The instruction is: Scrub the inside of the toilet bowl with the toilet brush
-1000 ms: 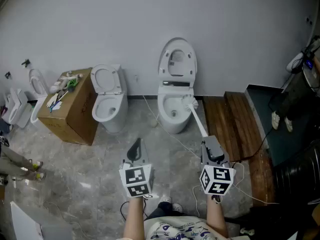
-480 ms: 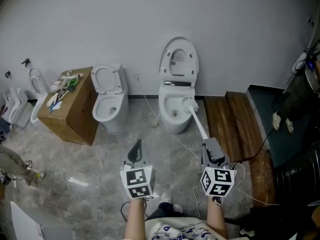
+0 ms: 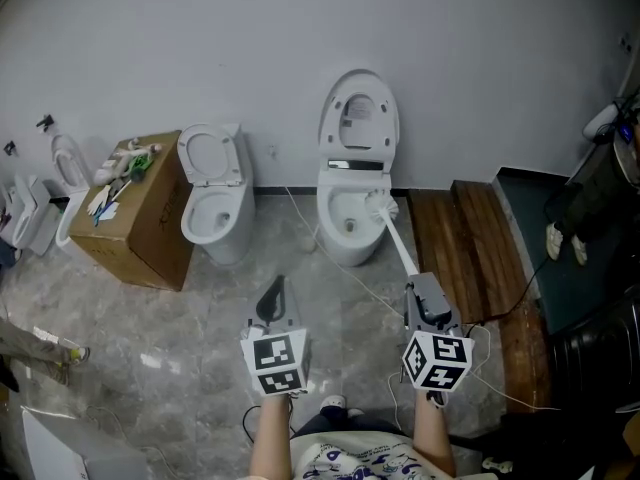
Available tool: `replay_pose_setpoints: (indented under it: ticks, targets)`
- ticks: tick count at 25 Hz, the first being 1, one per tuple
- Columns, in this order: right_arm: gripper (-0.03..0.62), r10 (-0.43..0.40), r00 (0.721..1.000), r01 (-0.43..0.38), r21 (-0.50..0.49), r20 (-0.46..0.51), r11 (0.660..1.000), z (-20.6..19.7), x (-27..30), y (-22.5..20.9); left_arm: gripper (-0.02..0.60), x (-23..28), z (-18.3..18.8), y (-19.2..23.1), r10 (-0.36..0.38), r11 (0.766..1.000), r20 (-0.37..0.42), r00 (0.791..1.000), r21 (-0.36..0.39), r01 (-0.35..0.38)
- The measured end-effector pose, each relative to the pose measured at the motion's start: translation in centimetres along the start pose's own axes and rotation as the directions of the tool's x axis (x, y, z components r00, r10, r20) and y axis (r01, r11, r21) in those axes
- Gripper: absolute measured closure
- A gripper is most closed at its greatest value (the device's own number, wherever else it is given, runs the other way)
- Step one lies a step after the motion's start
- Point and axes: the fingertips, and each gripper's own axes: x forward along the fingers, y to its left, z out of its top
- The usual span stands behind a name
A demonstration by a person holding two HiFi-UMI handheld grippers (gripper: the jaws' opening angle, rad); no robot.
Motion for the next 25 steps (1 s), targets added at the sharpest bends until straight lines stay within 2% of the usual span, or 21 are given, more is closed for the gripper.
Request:
replay_pose_setpoints:
  ticks: [15, 25]
  targets:
    - [0.431, -0.02, 0.999, 0.02, 0.008, -0.036, 1.0, -0.6, 3.3, 0.5, 0.58, 4.0, -0.8, 0.7, -0.045, 0.999, -0.032, 0.998, 0.006, 0.045]
    - [0.431, -0.004, 0.998, 0.005, 0.021, -0.063, 1.0, -0.4, 10.7, -2.9, 0.58, 10.9, -1.3, 0.5, -0.002, 1.0, -0.068, 0.998, -0.004, 0.002]
